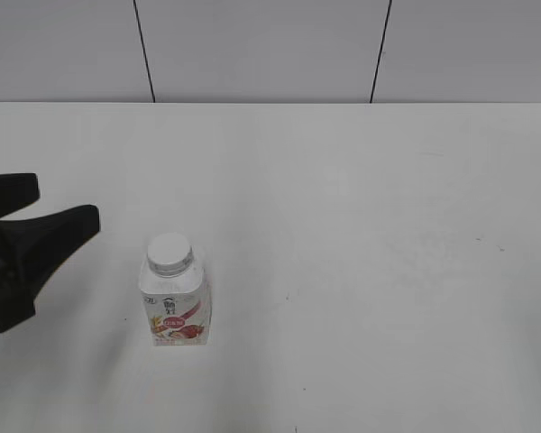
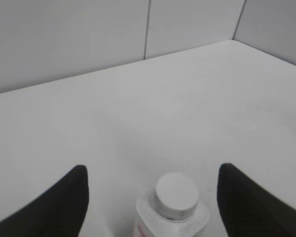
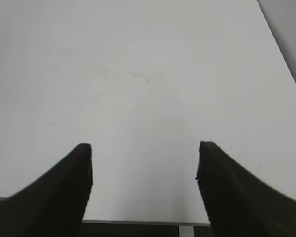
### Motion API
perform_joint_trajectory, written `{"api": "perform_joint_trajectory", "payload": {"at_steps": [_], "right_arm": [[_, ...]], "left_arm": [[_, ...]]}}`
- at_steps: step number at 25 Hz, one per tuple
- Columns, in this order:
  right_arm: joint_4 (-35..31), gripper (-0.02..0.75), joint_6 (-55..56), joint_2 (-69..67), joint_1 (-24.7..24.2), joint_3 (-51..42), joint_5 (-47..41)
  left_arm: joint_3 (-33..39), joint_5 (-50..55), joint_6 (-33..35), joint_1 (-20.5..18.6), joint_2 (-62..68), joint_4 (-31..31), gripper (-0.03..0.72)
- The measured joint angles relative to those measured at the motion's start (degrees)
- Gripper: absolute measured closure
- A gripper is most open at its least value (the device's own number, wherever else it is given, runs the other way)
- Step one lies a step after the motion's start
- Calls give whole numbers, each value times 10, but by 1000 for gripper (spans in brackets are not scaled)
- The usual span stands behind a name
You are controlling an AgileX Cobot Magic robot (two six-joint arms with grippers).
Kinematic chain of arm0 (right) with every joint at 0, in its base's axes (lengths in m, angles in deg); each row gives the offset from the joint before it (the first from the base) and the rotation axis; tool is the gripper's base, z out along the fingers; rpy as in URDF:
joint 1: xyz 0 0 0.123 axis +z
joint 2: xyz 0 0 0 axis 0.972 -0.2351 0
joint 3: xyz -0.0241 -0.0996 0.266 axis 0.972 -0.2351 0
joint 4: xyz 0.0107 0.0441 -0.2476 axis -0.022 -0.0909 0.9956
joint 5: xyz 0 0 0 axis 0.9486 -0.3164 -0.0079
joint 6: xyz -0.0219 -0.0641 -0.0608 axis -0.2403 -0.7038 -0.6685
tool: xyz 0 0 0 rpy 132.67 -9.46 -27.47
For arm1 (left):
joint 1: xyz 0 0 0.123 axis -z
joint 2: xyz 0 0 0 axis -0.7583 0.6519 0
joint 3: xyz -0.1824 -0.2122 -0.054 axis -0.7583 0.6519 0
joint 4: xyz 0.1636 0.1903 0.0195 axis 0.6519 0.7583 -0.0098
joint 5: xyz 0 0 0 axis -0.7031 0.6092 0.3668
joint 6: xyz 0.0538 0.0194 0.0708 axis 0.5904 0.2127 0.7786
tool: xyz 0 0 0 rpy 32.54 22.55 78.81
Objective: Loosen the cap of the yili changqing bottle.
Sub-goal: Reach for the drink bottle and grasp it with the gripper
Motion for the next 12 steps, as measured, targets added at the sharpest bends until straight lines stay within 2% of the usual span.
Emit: {"api": "perform_joint_trajectory", "payload": {"at_steps": [3,6,12], "right_arm": [[0,209,0,0,0,0,0],[0,209,0,0,0,0,0],[0,209,0,0,0,0,0]], "left_arm": [[0,-42,-66,-13,32,81,189],[0,-82,-114,-46,69,143,189],[0,-217,-158,-177,154,294,189]]}}
